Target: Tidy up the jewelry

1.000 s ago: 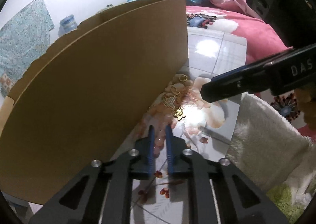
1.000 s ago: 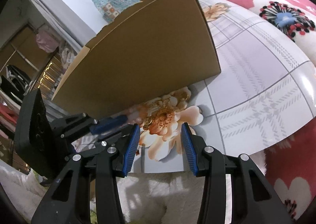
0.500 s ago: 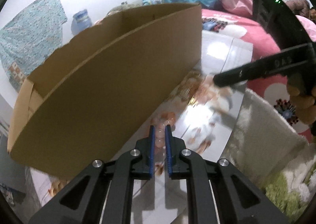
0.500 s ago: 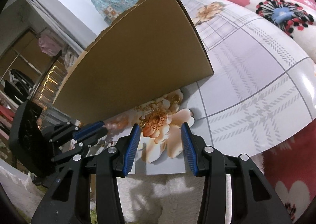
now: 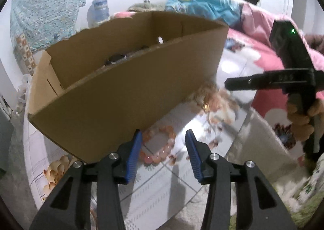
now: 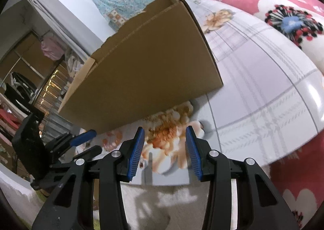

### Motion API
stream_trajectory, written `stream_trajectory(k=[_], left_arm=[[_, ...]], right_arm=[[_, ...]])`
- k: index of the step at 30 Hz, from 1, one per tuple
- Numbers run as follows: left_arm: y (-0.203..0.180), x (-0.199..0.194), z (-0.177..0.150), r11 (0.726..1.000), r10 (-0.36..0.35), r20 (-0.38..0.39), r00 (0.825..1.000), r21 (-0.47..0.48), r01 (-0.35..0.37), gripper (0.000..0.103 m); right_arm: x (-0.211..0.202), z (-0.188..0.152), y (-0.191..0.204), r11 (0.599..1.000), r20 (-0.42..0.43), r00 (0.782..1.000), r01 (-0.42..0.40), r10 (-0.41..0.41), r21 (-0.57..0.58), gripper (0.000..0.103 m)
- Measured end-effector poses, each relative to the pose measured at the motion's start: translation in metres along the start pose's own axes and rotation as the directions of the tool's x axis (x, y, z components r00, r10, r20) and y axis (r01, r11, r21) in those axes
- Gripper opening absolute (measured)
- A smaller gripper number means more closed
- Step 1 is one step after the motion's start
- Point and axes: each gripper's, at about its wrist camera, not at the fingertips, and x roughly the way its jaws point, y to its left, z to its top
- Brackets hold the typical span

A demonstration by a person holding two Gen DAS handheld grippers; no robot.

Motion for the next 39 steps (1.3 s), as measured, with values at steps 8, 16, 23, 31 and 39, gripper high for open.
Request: stream_trajectory(k=[8, 16, 23, 31, 39], left_arm=[[0.014, 0.003, 0.014, 0.993, -0.05, 0.028, 0.998, -0.101, 0.052, 0.043], [0.02, 0.011, 0.021, 0.995, -0.009, 0.043, 0.999, -0.1, 0.013, 0.043], [0.02, 0.015, 0.024, 0.995, 0.014, 0.05, 0.999, -0.096, -0.009, 0.043], [0.011, 0.008, 0.019, 0.996, 0.018, 0.068, 0.998, -0.088, -0.012, 0.05], [-0.002, 0.005, 0.016, 0.998, 0.001, 0.075, 0.997, -0.062, 0.004, 0.052]], right_arm=[[0.016, 0.022, 0.022, 1.0, 0.041, 0.999, -0.016, 0.017, -0.023, 0.041], [0.025, 0.033, 0.029, 0.999, 0.05, 0.998, -0.044, 0.045, -0.023, 0.043], [0.02, 0.023, 0.03, 1.0, 0.057, 0.998, -0.02, 0.02, -0.004, 0.054], [-0.008, 0.0, 0.014, 0.986, 0.061, 0.984, 0.164, -0.165, 0.015, 0.081], [-0.031, -0.012, 0.018, 0.918, 0.118, 0.912, 0.397, -0.393, -0.017, 0.095]])
